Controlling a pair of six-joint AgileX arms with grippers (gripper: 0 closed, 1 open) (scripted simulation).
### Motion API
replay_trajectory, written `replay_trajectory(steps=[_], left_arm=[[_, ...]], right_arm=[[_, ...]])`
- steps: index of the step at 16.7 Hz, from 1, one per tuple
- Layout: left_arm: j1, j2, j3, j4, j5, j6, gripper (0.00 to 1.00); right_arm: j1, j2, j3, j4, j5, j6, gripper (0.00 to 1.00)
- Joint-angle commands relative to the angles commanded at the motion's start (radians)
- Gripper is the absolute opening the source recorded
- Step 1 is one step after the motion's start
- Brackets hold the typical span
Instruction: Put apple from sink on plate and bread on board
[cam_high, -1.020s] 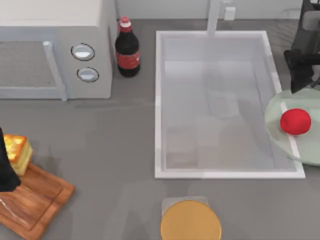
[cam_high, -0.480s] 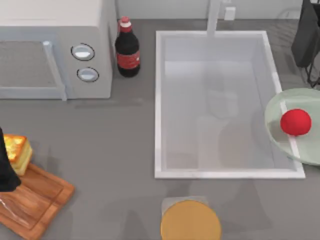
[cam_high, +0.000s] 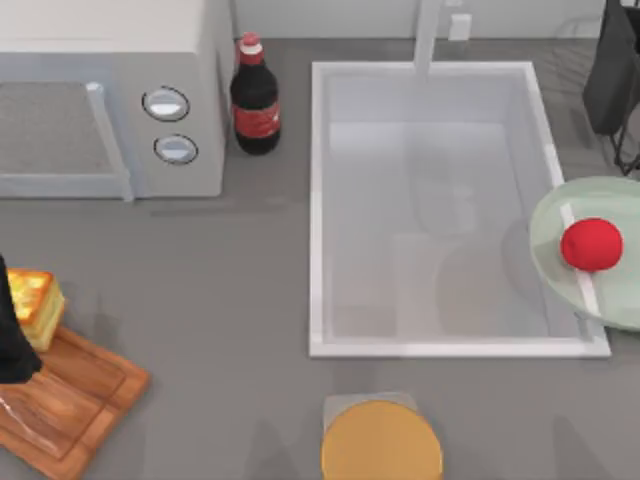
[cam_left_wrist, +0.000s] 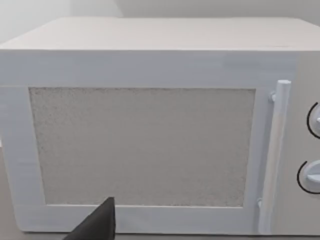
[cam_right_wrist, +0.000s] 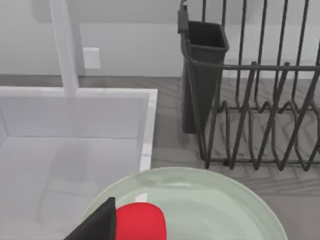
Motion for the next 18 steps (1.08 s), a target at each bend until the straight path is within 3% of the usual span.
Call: replay_trajectory(steps=[5, 12, 18], left_arm=[[0.0, 0.0, 0.0, 0.0, 0.0, 0.0, 1.0], [0.0, 0.011, 0.01, -0.009, 0.0, 0.001, 1.0], [-0.002, 0.295, 0.243, -0.21, -0.002, 0.024, 1.0]], right_arm=[[-0.015, -0.198, -0.187, 0.158, 0.008, -0.002, 1.0], [-0.016, -0.206, -0.194, 0.165, 0.009, -0.002, 1.0], [-0.016, -0.206, -0.194, 0.165, 0.009, -0.002, 1.0]])
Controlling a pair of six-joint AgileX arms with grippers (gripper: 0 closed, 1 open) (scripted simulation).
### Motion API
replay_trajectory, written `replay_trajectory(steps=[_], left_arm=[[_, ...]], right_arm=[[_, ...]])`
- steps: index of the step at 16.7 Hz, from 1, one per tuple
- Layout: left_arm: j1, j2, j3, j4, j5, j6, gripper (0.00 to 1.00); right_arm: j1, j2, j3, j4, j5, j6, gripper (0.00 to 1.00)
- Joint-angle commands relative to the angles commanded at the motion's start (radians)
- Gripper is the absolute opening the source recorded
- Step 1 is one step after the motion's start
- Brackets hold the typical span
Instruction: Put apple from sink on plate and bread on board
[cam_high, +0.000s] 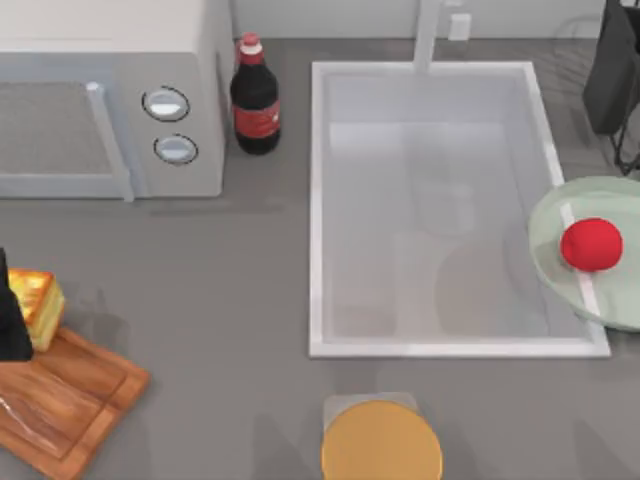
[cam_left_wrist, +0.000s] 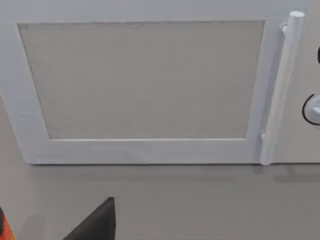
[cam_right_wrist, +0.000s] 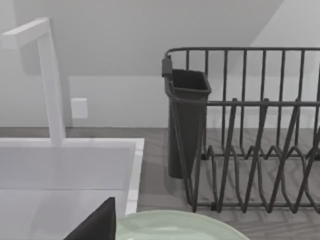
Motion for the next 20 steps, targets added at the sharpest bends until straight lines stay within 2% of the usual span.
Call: replay_trajectory(steps=[13, 17, 20], left_arm=[[-0.006, 1.2, 0.837, -0.728, -0.008, 0.084, 1.0], [-0.007, 1.421, 0.991, -0.861, -0.01, 0.099, 1.0], [-0.007, 1.475, 1.033, -0.895, -0.01, 0.103, 1.0]], right_arm=[[0.0, 0.0, 0.0, 0.0, 0.0, 0.0, 1.0], [0.0, 0.0, 0.0, 0.0, 0.0, 0.0, 1.0], [0.0, 0.0, 0.0, 0.0, 0.0, 0.0, 1.0]])
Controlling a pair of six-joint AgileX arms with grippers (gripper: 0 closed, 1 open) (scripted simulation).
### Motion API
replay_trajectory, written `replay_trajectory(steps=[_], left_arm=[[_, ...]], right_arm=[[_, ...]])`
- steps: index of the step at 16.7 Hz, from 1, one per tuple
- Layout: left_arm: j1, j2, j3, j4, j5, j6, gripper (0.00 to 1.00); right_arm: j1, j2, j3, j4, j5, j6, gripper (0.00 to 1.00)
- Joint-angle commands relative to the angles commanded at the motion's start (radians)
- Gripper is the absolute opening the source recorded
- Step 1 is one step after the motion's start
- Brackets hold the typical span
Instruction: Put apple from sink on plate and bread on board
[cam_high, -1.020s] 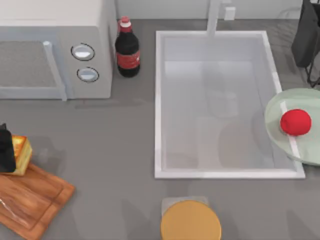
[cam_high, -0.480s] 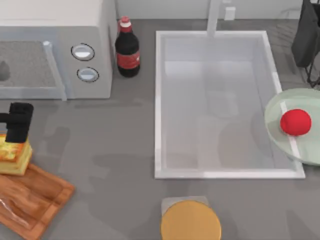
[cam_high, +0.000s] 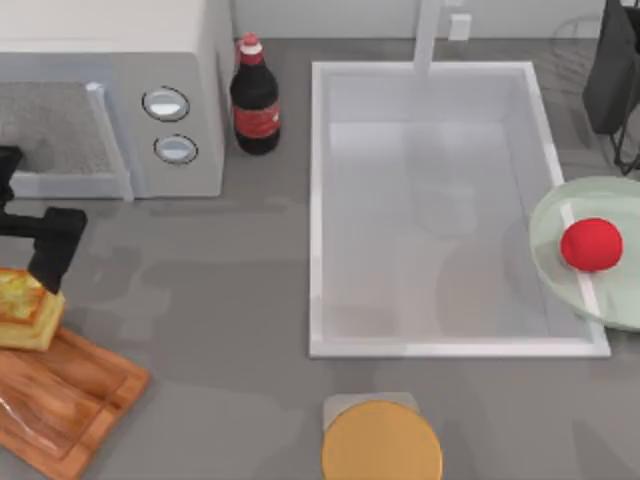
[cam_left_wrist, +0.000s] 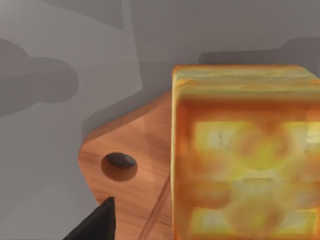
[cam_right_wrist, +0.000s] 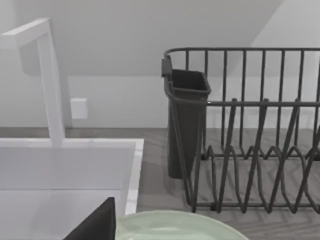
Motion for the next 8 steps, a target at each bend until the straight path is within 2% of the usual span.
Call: replay_trajectory(steps=[8], left_arm=[[0.015, -0.005, -0.03, 0.026, -0.001, 0.015, 1.0]], right_arm=[[0.0, 0.0, 0.0, 0.0, 0.0, 0.0, 1.0]])
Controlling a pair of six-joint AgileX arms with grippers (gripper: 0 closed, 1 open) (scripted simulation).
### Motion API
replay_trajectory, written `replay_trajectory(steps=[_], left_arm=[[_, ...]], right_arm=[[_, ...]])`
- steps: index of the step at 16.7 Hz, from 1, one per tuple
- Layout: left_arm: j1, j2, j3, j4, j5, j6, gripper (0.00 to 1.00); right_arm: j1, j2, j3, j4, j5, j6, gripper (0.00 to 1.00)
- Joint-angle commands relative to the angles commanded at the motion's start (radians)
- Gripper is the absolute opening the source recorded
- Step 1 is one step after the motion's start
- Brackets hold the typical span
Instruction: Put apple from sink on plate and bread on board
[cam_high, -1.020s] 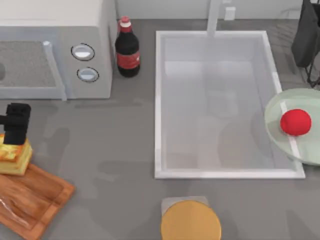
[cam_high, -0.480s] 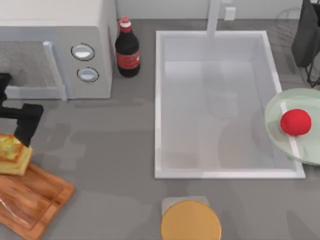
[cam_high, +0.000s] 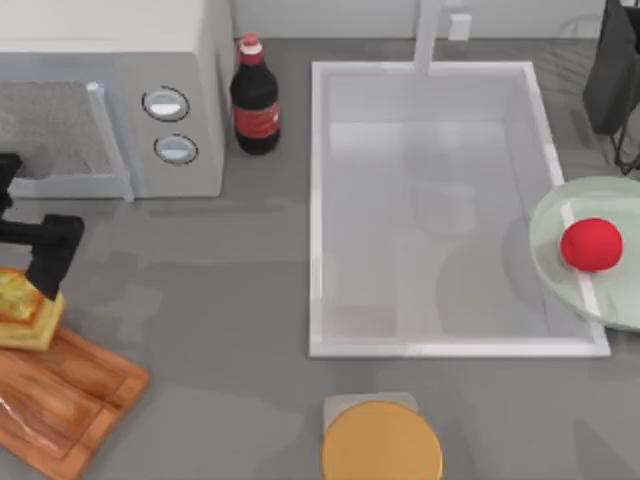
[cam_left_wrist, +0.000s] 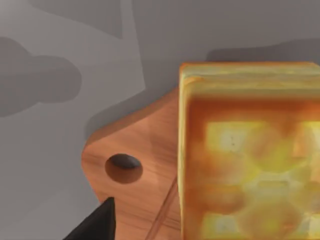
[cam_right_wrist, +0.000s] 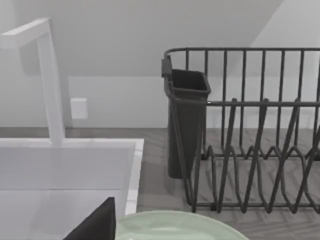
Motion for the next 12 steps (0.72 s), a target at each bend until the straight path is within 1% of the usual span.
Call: replay_trajectory(steps=[4, 9, 12], left_arm=[[0.014, 0.017, -0.075, 0.091, -0.001, 0.014, 1.0], [-0.006, 0.086, -0.147, 0.23, 0.001, -0.005, 1.0], [-0.01, 0.1, -0.148, 0.248, 0.001, -0.009, 1.0]], right_arm=[[0.0, 0.0, 0.0, 0.0, 0.0, 0.0, 1.0], [0.0, 0.0, 0.0, 0.0, 0.0, 0.0, 1.0], [0.0, 0.0, 0.0, 0.0, 0.0, 0.0, 1.0]])
